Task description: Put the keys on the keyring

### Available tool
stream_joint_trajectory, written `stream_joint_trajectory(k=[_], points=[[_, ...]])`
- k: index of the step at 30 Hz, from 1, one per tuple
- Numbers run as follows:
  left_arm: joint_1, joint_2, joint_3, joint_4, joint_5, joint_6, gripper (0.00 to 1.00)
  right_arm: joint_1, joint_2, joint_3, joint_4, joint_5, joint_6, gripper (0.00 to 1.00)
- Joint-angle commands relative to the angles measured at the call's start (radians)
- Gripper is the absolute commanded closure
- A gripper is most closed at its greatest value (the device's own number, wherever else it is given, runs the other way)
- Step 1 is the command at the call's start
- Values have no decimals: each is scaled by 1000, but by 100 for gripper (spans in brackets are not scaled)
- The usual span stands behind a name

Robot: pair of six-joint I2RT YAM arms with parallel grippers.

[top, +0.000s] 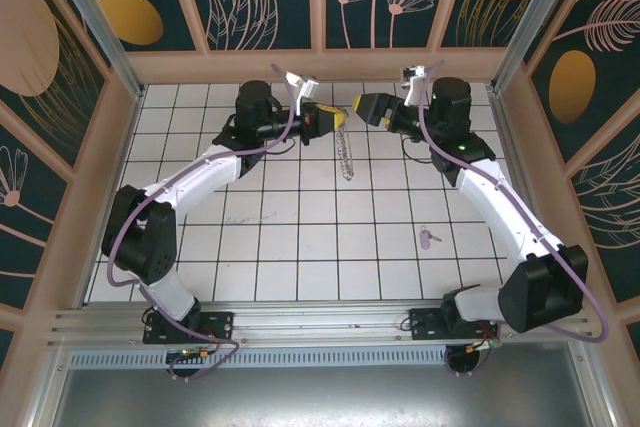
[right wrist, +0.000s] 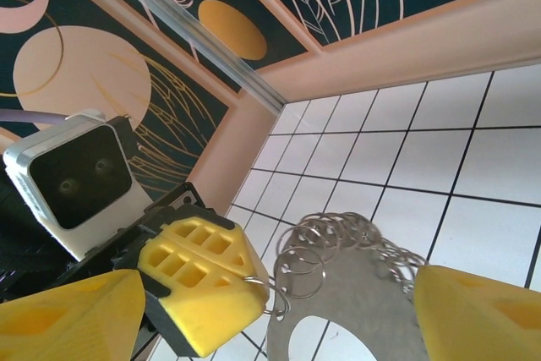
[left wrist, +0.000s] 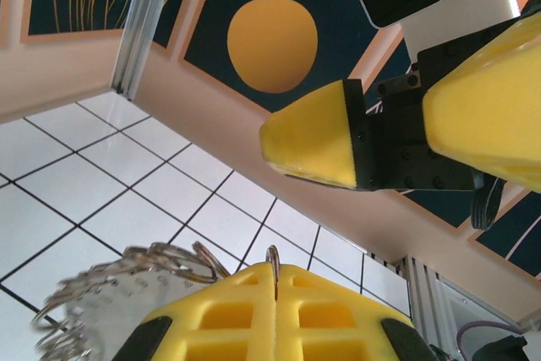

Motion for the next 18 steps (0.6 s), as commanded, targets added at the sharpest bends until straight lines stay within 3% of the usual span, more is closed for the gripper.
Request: stream_joint_trajectory(k=[1, 7, 18], points=[[-3, 6, 40, 0, 9, -7, 100, -7, 30, 35, -30, -24, 4, 17], [-3, 48, 63, -61, -9, 25, 100, -7, -2, -9, 19, -3, 6, 17], [-3, 18, -38, 35, 29, 46, 100, -8, -124, -189, 141, 91, -19, 16]])
